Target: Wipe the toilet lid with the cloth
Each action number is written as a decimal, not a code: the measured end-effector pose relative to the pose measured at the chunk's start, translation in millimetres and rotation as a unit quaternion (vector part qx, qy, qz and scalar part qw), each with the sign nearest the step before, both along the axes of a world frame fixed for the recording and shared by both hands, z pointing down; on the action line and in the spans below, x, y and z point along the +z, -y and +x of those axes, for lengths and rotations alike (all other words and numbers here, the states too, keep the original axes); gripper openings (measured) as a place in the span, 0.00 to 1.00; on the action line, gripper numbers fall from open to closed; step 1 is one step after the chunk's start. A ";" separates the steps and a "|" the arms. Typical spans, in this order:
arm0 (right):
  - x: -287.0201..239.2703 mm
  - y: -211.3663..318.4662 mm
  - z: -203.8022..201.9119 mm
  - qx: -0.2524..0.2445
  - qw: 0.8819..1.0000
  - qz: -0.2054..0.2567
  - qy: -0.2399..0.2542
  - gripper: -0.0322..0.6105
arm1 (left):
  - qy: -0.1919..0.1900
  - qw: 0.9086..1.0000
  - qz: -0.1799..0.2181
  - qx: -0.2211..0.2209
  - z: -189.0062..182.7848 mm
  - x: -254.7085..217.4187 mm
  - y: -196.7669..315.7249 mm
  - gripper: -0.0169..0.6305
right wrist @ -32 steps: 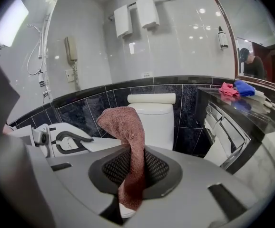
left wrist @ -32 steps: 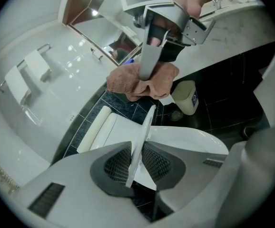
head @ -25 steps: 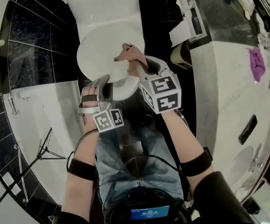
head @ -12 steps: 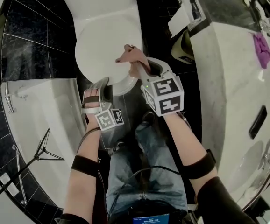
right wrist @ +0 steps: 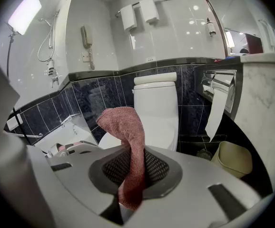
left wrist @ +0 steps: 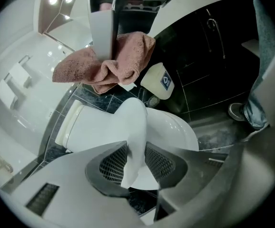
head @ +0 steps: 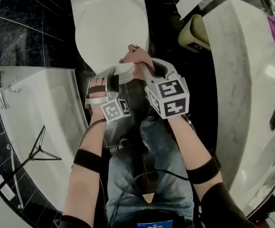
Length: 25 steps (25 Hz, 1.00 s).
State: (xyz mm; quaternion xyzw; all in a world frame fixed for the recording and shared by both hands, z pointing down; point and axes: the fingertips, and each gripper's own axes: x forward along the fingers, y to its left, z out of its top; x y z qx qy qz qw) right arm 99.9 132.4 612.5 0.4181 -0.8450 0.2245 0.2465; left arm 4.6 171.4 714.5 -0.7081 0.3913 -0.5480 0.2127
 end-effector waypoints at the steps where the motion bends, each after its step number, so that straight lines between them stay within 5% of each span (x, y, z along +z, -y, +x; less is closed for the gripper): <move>1: 2.1 -3.7 1.3 0.001 1.000 -0.002 -0.002 0.16 | 0.001 1.000 -0.010 0.003 0.5 4.9 -3.5 0.19; 5: 0.9 -10.7 3.0 0.003 1.000 -0.004 -0.004 0.16 | 0.000 0.999 -0.050 0.006 -1.2 23.4 -28.1 0.21; 15: -2.6 -14.8 -1.0 -0.001 1.000 -0.011 -0.006 0.16 | -0.035 0.998 -0.035 -0.029 -12.7 0.8 -36.9 0.03; 25: -56.0 -18.6 10.7 -0.011 0.999 -0.039 -0.017 0.16 | -0.082 0.993 -0.042 -0.075 -25.6 -108.0 -30.7 0.03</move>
